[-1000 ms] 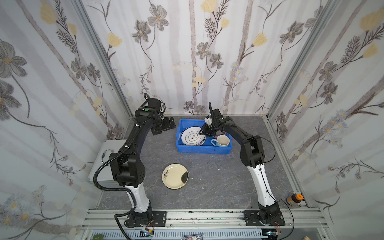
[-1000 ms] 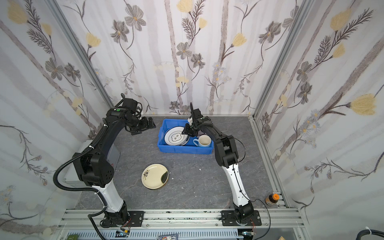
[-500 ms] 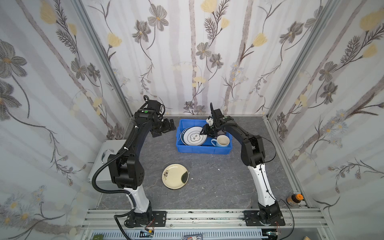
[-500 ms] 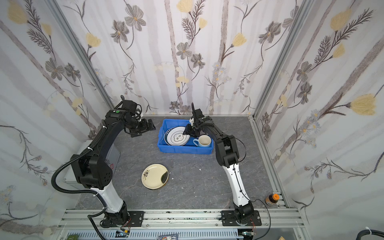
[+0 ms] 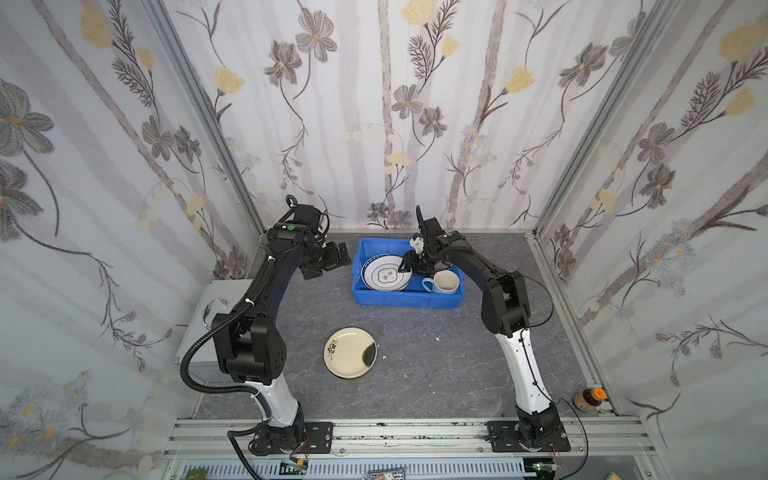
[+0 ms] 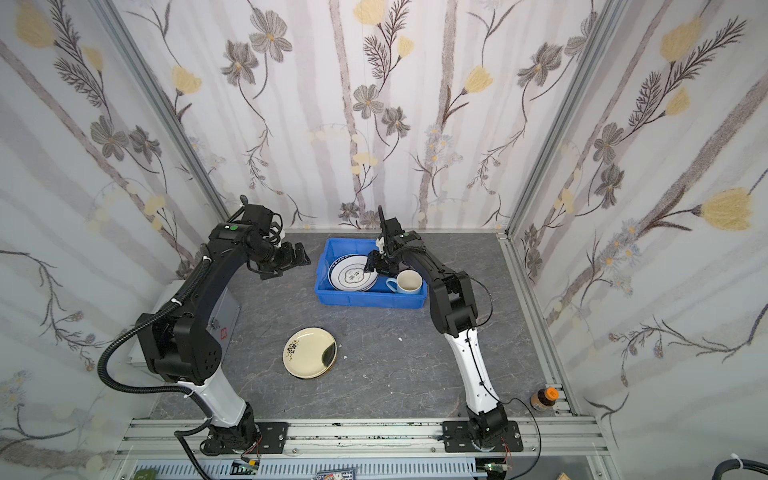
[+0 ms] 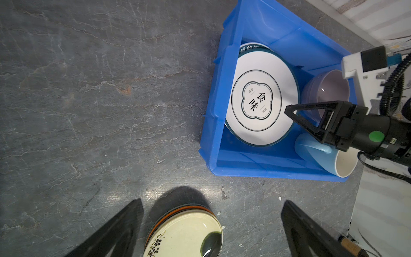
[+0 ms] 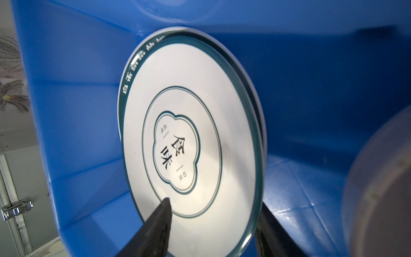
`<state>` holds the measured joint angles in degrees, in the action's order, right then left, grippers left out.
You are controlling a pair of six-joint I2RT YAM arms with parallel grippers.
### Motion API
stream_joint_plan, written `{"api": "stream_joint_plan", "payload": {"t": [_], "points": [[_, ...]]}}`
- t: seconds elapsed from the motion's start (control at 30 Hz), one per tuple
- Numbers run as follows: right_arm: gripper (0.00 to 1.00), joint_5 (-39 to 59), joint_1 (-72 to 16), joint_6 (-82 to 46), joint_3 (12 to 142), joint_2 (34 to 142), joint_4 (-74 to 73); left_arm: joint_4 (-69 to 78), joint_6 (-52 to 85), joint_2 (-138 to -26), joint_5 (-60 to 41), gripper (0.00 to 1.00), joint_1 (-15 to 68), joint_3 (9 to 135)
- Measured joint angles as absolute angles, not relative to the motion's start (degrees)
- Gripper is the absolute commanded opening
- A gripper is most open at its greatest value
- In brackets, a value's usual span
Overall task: Place the mixed dishes into the plastic bin
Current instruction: 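Lower the teal-rimmed plate into the bin onto the green-rimmed plate with the right gripper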
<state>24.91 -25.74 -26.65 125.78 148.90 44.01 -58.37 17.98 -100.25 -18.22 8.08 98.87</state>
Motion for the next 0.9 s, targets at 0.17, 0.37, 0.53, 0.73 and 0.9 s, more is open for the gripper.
{"api": "stream_joint_plan", "payload": {"t": [0.17, 0.37, 0.53, 0.73, 0.9], "points": [[0.59, 24.9, -26.1, -26.5, 125.8, 148.9, 43.5, -58.3, 18.0, -100.2, -18.2, 1.00, 8.1, 98.7], [0.60, 24.9, -25.9, -27.0, 125.8, 149.0, 41.7, -58.1, 18.0, -100.2, -18.2, 1.00, 8.1, 98.6], [0.62, 25.1, -25.6, -28.1, 125.9, 149.3, 39.7, -58.1, 17.8, -100.3, -18.2, 1.00, 8.1, 98.6], [0.63, 24.9, -25.5, -28.4, 126.1, 149.3, 38.9, -58.1, 17.7, -100.6, -18.3, 1.00, 8.1, 98.6], [0.64, 22.3, -25.1, -26.8, 126.1, 148.5, 40.6, -57.2, 17.8, -100.8, -18.5, 1.00, 8.1, 98.6]]}}
